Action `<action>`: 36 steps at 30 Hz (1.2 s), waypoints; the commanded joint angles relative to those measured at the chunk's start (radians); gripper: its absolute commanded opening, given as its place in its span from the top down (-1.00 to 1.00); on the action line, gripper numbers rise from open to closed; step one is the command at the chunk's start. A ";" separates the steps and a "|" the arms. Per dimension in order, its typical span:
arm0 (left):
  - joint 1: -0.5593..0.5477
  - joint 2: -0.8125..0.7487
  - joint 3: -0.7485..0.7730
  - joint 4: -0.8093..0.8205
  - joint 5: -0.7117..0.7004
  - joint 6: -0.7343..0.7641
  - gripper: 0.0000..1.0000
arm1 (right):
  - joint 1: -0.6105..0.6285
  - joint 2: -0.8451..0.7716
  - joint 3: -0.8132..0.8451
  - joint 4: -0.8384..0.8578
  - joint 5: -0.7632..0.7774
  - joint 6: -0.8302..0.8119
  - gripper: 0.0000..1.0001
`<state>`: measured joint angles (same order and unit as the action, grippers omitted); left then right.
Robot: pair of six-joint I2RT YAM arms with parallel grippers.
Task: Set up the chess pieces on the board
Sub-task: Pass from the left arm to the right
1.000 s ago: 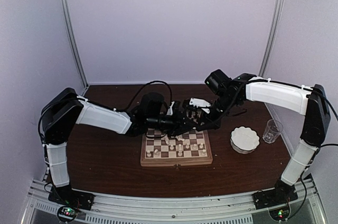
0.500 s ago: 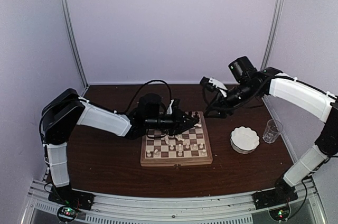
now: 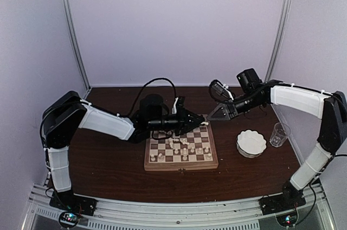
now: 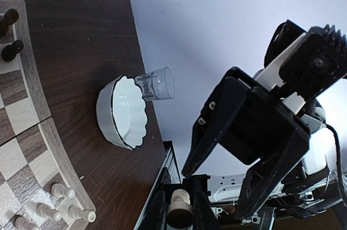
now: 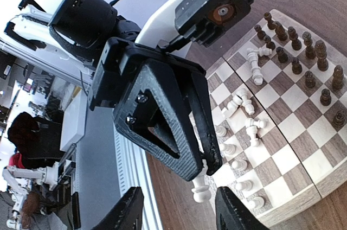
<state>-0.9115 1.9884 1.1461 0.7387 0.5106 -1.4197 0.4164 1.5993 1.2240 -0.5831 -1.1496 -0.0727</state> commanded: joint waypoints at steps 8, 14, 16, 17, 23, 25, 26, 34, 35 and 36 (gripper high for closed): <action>0.004 -0.037 0.003 0.120 -0.026 0.006 0.81 | -0.007 -0.022 -0.072 0.181 -0.101 0.172 0.02; 0.005 -0.037 -0.003 0.150 -0.033 -0.013 0.81 | -0.007 -0.018 -0.092 0.228 -0.101 0.208 0.03; 0.005 -0.038 -0.010 0.159 -0.037 -0.017 0.81 | -0.007 -0.017 -0.095 0.237 -0.100 0.217 0.05; 0.006 -0.038 -0.012 0.163 -0.041 -0.019 0.81 | -0.007 -0.018 -0.097 0.245 -0.104 0.223 0.10; 0.005 -0.034 -0.011 0.167 -0.046 -0.024 0.82 | -0.007 -0.027 -0.118 0.317 -0.119 0.282 0.42; 0.005 -0.034 -0.011 0.165 -0.045 -0.022 0.82 | -0.007 -0.030 -0.126 0.333 -0.118 0.293 0.52; 0.006 -0.035 -0.012 0.164 -0.046 -0.023 0.81 | -0.007 -0.033 -0.129 0.343 -0.118 0.299 0.55; 0.008 -0.030 -0.023 0.167 -0.051 -0.023 0.81 | -0.007 -0.049 -0.143 0.362 -0.110 0.305 0.80; 0.009 -0.030 -0.023 0.165 -0.050 -0.022 0.80 | -0.007 -0.051 -0.143 0.361 -0.106 0.299 0.85; 0.010 -0.030 -0.023 0.161 -0.049 -0.020 0.77 | -0.007 -0.053 -0.143 0.355 -0.100 0.292 0.89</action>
<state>-0.9096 1.9862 1.1343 0.8600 0.4709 -1.4467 0.4137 1.5921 1.0855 -0.2558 -1.2419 0.2325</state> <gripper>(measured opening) 0.149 0.095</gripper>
